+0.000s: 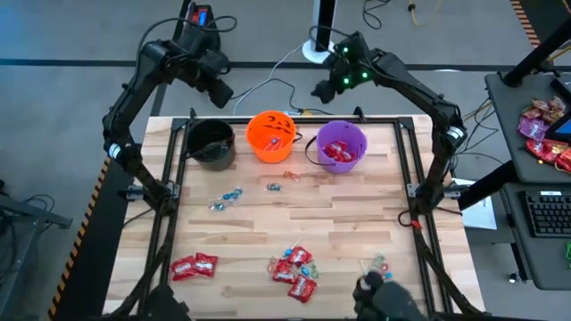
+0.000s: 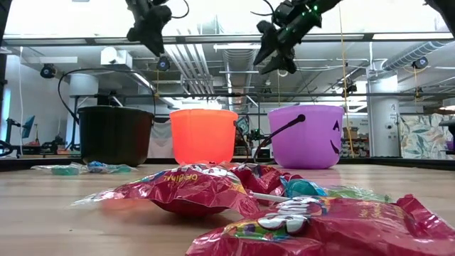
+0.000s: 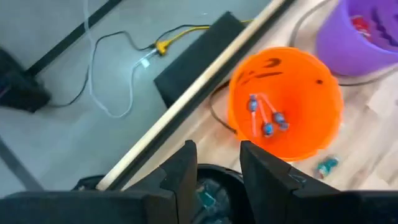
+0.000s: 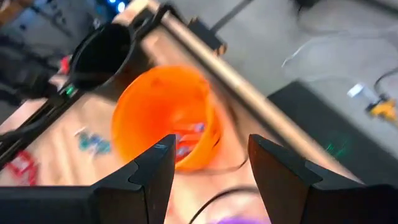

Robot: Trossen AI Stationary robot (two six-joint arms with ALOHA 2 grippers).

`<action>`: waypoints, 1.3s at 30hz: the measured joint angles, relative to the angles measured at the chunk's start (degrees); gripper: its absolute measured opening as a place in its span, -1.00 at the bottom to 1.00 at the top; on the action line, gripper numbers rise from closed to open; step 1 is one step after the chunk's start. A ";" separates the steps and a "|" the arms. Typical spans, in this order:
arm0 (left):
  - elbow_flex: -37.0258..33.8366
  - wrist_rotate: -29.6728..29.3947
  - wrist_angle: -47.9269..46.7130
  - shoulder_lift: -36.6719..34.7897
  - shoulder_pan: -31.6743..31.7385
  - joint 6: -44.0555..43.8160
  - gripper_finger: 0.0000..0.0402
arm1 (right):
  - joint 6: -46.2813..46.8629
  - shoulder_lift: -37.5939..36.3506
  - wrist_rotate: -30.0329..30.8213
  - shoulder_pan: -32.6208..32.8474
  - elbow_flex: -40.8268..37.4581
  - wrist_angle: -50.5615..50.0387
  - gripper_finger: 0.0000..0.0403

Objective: Sort candy by brand, put in halloween buckets
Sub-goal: Put the blue gummy into the black bucket

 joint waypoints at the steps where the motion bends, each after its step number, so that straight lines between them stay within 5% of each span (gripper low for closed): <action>1: -0.01 0.76 -0.02 -0.05 -0.32 0.43 -0.47 | 0.43 -0.49 0.03 0.84 0.00 -1.51 -0.04; 10: -7.34 2.39 2.01 -4.48 -4.65 1.51 -0.47 | 8.90 -6.33 0.84 8.58 -0.07 -16.95 -0.04; 21: -17.56 2.69 15.96 -13.15 -7.25 2.53 -0.47 | 12.34 -12.20 2.63 24.52 -1.29 -32.45 -0.04; 29: -18.13 22.96 16.06 -14.77 -11.84 3.23 -0.47 | 10.02 -12.51 4.47 31.32 -2.08 -30.67 -0.04; 39: -20.09 8.02 13.82 -15.07 -32.03 -2.67 -0.48 | -7.60 -12.49 15.44 31.45 -5.86 -22.90 -0.04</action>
